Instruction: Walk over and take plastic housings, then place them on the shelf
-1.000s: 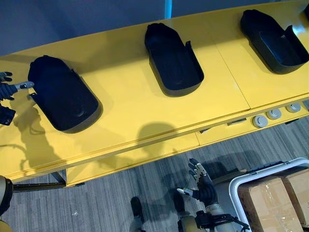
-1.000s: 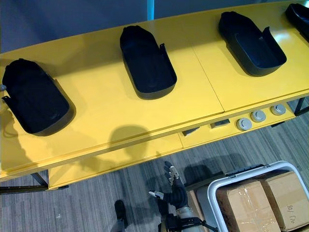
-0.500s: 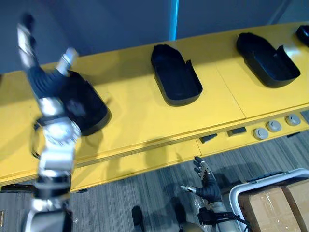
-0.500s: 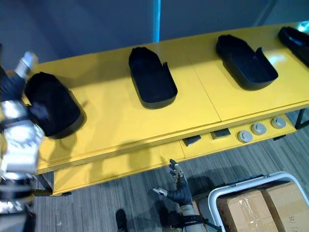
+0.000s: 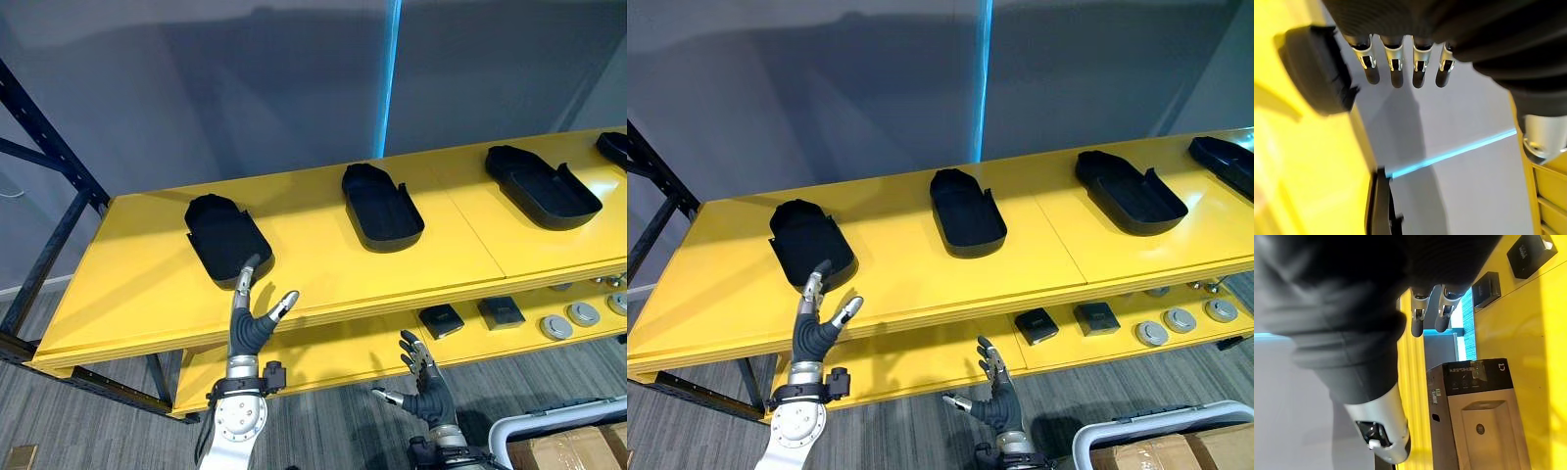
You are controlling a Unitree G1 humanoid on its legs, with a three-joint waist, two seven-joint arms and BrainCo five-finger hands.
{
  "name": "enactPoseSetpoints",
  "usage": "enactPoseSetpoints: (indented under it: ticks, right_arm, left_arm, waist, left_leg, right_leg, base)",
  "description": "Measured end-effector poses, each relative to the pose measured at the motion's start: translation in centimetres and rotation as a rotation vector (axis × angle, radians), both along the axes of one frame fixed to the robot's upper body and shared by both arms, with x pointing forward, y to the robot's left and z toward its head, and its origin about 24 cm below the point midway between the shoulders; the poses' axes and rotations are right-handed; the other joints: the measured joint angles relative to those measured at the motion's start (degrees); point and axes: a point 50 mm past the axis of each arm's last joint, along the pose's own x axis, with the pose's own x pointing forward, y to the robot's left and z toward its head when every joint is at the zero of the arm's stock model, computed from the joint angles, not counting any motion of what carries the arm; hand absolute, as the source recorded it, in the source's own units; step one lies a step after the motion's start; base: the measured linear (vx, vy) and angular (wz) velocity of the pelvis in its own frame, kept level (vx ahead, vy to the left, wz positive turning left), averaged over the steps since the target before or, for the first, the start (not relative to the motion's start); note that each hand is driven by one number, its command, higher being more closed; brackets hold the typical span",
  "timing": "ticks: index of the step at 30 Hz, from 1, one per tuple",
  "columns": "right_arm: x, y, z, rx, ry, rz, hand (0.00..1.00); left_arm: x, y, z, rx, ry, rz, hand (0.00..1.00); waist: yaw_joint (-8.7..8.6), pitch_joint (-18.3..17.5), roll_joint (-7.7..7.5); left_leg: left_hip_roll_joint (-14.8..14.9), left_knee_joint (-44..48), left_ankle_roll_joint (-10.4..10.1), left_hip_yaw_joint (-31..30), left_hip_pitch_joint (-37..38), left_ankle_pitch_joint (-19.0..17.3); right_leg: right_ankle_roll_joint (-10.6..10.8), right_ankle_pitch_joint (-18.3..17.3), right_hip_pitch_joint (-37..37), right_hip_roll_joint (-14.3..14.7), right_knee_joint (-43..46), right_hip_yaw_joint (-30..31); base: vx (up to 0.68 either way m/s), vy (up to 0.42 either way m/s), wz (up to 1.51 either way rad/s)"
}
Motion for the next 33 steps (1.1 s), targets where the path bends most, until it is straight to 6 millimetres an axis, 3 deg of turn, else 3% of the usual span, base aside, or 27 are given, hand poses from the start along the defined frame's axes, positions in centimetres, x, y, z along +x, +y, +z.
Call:
enactPoseSetpoints:
  ticks: [6, 10, 11, 15, 16, 24, 33]
  right_arm:
    - [-0.1, 0.3, -0.3, -0.018, 0.017, 0.017, 0.0]
    - [0.3, 0.2, -0.4, -0.023, 0.015, 0.003, 0.0]
    - [0.5, 0.2, -0.6, -0.027, 0.023, 0.0, 0.0]
    - [0.7, 0.0, -0.6, -0.041, 0.02, -0.018, 0.0]
    - [0.8, -0.1, -0.5, -0.044, 0.017, -0.021, 0.0]
    - [1.0, 0.4, -0.3, -0.036, 0.007, -0.007, 0.0]
    - [1.0, 0.4, -0.4, -0.039, 0.008, -0.005, 0.0]
  left_arm:
    - [0.5, 0.0, -1.6, -0.045, 0.076, 0.004, 1.0]
    - [2.1, 0.7, -1.9, -0.11, 0.093, 0.06, 1.0]
    - [3.0, 1.4, -1.5, -0.136, 0.08, 0.11, 0.0]
    - [4.2, 2.2, 0.1, -0.18, 0.017, 0.178, 0.0]
    - [4.3, 2.2, 0.4, -0.186, 0.007, 0.186, 1.0]
    - [4.4, 2.4, 0.1, -0.204, 0.018, 0.201, 1.0]
    - [6.0, 4.3, 0.4, -0.247, 0.026, 0.3, 1.0]
  waist:
    - [0.03, -0.08, -0.09]
    - [-0.05, -0.04, -0.15]
    - [-0.04, 0.22, -0.37]
    - [-0.69, 0.84, -0.83]
    - [-0.74, 1.0, -1.05]
    - [-0.72, 2.07, -2.1]
    - [-0.56, 3.37, -2.94]
  left_leg:
    - [-0.03, 0.04, 0.23, 0.88, -0.47, 0.23]
    - [0.11, 0.21, 0.24, 1.36, -1.86, 0.26]
    - [0.18, 0.22, 0.29, 1.98, -2.05, 0.31]
    - [0.09, 0.21, 0.29, 2.64, -2.33, 0.29]
    - [0.1, 0.2, 0.29, 2.65, -2.52, 0.27]
    - [0.06, 0.19, 0.29, 2.85, -3.15, 0.27]
    - [0.23, 0.02, 0.25, 3.13, -3.81, 0.23]
  right_leg:
    - [-0.26, 0.86, -0.78, -0.05, -0.31, 0.55]
    - [-0.32, 1.39, -2.39, 0.1, -0.33, 1.05]
    - [-0.24, 1.94, -2.81, 0.17, -0.51, 1.77]
    - [-0.07, 2.28, -3.11, 0.06, -1.07, 2.2]
    - [-0.07, 2.28, -3.31, 0.07, -1.12, 2.22]
    - [-0.06, 2.36, -4.02, 0.06, -1.17, 2.51]
    - [-0.13, 2.83, -4.67, 0.05, -1.63, 3.1]
  base:
    - [-0.01, 0.015, -0.06]
    - [-0.01, 0.018, -0.1]
    - [0.01, 0.026, -0.23]
    - [-0.01, 0.037, -0.1]
    - [-0.02, 0.033, -0.01]
    - [-0.01, 0.016, -0.01]
    - [-0.02, 0.031, -0.03]
